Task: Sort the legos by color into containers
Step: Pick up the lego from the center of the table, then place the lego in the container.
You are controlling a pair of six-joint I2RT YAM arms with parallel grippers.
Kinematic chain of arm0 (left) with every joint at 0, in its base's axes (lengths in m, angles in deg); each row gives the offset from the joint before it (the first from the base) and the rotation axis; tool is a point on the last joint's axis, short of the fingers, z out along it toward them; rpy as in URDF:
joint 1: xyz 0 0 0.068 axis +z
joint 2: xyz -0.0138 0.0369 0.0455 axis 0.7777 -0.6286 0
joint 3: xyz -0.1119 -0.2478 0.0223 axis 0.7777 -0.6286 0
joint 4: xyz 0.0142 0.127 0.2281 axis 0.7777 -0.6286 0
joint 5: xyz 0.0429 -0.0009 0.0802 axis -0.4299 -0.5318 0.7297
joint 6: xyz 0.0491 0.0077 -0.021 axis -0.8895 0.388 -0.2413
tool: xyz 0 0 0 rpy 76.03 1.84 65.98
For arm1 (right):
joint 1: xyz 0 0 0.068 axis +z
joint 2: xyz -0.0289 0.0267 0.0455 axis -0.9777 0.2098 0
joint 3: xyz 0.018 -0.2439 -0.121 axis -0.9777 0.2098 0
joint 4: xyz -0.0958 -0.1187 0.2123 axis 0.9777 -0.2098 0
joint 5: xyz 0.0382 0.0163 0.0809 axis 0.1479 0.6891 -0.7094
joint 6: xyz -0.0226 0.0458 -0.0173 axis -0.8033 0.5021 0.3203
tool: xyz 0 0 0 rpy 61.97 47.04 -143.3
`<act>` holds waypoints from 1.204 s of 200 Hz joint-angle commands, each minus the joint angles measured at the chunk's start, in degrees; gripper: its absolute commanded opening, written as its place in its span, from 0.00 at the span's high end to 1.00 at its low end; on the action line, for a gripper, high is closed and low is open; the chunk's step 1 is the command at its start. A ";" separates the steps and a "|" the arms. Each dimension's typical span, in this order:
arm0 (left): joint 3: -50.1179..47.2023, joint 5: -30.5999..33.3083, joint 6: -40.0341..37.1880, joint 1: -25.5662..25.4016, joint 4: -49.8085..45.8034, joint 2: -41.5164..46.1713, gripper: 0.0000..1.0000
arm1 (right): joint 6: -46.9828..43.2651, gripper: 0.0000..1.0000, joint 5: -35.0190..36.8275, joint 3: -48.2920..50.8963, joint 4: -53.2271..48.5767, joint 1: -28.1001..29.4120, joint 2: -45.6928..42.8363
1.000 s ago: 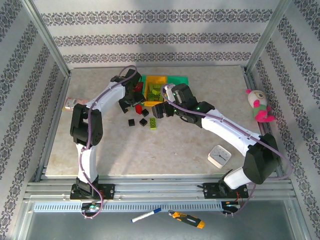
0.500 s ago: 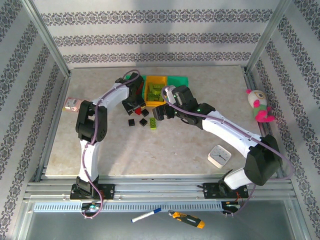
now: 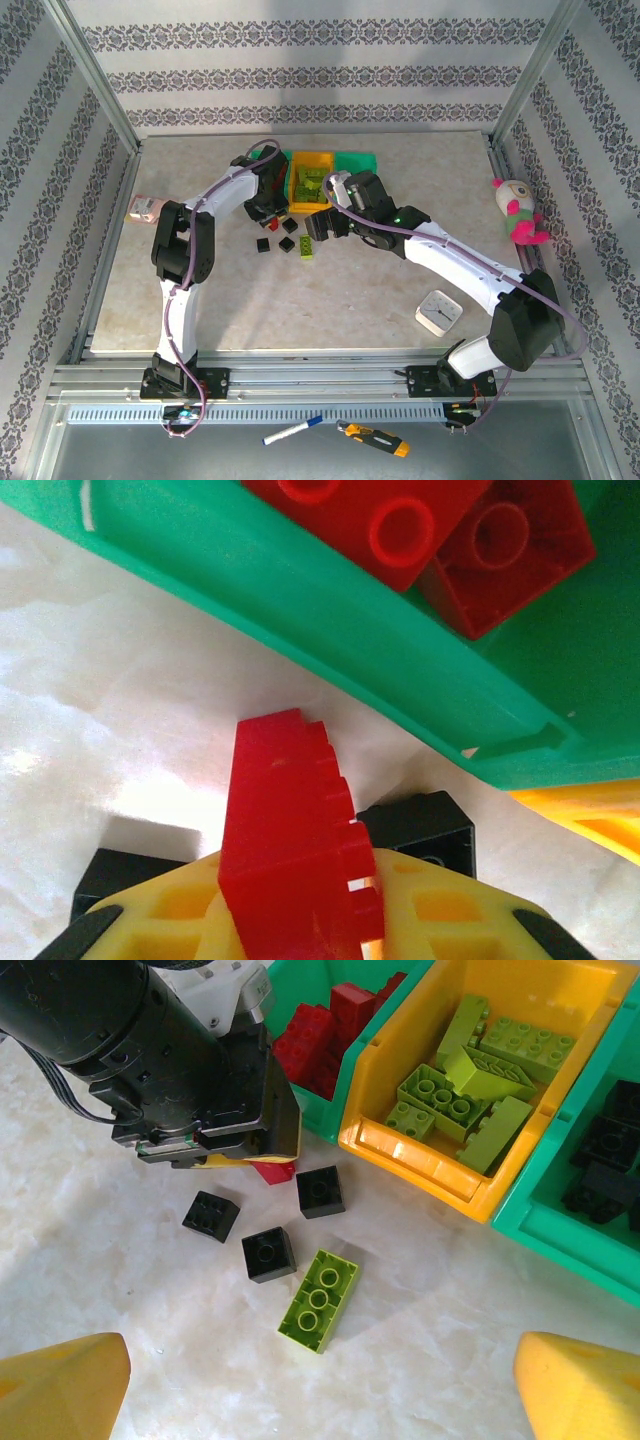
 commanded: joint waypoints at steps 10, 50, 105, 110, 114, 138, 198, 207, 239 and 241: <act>-1.54 2.85 -1.86 -0.72 -3.65 5.84 0.74 | -1.06 0.02 -0.49 -0.72 0.32 0.12 -0.61; 3.07 4.60 -3.64 -0.75 -5.56 7.82 0.74 | -0.45 0.02 -1.48 -0.93 1.09 0.12 0.16; 22.28 5.98 -6.24 0.29 -11.44 -2.11 0.73 | -1.08 0.02 -1.49 -2.38 0.97 -0.03 1.44; 24.18 6.14 -6.56 0.47 -11.76 -3.50 0.73 | -1.06 0.02 -1.34 -2.37 0.97 -0.07 1.35; 25.82 6.21 -6.66 0.66 -11.98 -4.61 0.73 | -0.98 0.02 -1.38 -2.36 0.97 -0.08 1.39; 36.98 6.04 -6.76 2.06 -15.19 -12.19 0.74 | -1.01 0.02 -1.29 -2.28 0.89 -0.18 1.31; 48.43 3.62 -4.67 5.60 -16.50 -21.01 0.75 | -0.80 0.02 -1.11 -2.02 0.81 -1.03 1.11; 48.43 3.56 -4.72 5.84 -16.31 -21.14 0.74 | -0.76 0.02 -1.16 -2.17 0.82 -1.17 1.19; 48.43 3.41 -6.10 6.02 -16.61 -20.51 0.39 | -1.17 0.02 -1.81 -2.93 0.85 -1.46 1.78; 48.43 3.40 -6.25 6.02 -16.58 -20.46 0.37 | -1.20 0.02 -1.83 -3.06 0.81 -1.49 1.83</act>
